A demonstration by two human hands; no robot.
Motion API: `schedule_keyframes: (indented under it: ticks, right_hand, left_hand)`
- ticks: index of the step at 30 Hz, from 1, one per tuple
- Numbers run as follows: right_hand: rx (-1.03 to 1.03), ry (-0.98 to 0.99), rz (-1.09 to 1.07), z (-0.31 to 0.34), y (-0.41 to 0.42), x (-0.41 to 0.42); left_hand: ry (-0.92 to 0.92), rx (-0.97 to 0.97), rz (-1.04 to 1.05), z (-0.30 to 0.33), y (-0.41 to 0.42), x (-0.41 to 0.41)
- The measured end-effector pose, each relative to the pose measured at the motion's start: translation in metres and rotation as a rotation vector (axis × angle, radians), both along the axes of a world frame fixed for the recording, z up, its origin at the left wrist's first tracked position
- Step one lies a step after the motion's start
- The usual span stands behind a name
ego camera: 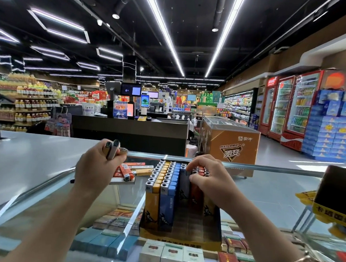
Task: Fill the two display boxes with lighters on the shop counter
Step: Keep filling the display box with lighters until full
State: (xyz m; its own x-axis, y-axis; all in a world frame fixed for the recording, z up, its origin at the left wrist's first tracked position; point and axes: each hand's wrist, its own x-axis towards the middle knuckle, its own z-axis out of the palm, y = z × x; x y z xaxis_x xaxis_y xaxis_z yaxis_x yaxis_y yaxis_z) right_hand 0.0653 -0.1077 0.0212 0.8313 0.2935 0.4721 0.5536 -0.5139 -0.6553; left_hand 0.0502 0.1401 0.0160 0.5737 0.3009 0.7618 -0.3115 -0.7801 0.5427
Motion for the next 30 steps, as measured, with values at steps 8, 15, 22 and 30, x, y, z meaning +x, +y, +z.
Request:
schedule_keyframes:
  ticks: [8, 15, 22, 30]
  right_hand:
    - [0.068, -0.046, -0.050, 0.005, 0.000, -0.003]
    - [0.305, -0.139, 0.057, 0.014, -0.001, -0.007]
    - [0.572, -0.076, 0.227, 0.020, -0.005, -0.015]
    - [0.768, -0.048, 0.144, 0.031, -0.027, -0.016]
  left_hand:
    - [-0.102, -0.478, -0.537, 0.046, -0.077, 0.004]
    - [0.070, -0.658, -0.891, 0.039, -0.080, 0.012]
    - [0.149, -0.579, -0.925, 0.031, -0.075, 0.012]
    - [0.084, -0.571, -0.739, 0.028, -0.075, 0.014]
